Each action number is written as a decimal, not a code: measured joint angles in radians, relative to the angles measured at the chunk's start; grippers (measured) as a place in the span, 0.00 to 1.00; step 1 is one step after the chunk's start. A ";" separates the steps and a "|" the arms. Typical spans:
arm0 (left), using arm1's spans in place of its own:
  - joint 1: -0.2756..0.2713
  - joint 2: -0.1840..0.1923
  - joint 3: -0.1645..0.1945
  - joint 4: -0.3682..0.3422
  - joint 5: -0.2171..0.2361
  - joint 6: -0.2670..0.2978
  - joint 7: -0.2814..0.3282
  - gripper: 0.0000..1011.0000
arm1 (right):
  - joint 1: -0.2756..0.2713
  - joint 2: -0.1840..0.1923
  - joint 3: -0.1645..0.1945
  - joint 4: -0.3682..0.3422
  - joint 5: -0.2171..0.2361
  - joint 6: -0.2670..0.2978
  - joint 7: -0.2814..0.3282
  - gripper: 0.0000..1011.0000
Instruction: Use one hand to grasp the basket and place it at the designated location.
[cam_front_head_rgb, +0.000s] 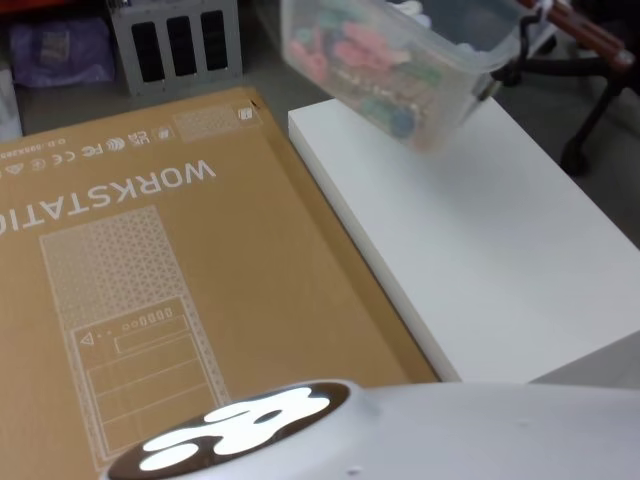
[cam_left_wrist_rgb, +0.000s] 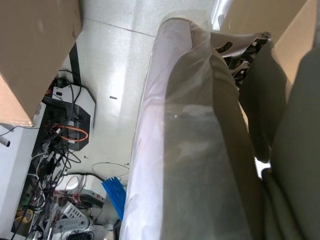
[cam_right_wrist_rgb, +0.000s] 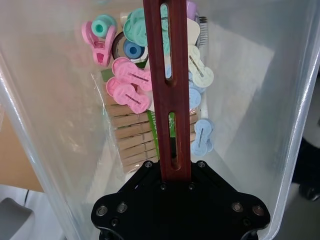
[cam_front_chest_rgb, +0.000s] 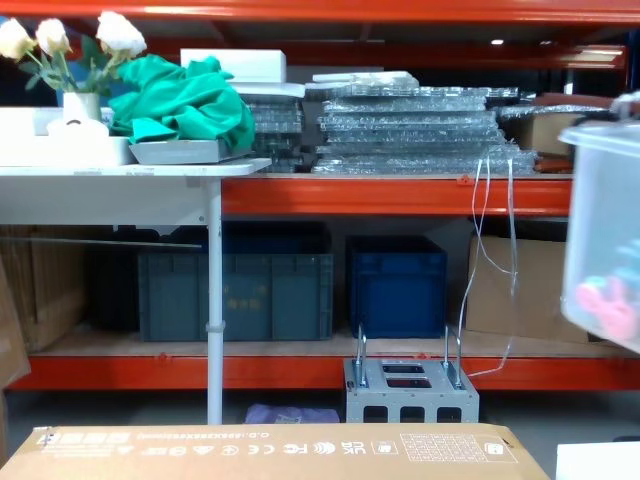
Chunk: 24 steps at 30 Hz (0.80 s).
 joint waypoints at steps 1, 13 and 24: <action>0.000 0.000 0.000 0.000 0.000 0.000 0.000 0.00 | 0.002 -0.009 -0.002 0.010 0.003 -0.020 -0.004 0.00; 0.000 0.000 0.000 -0.001 -0.001 0.000 0.000 0.00 | 0.031 -0.189 -0.049 0.156 0.061 -0.319 -0.040 0.00; 0.000 0.000 0.000 0.000 0.000 0.000 0.000 0.00 | 0.022 -0.276 -0.077 0.163 0.119 -0.481 -0.055 0.00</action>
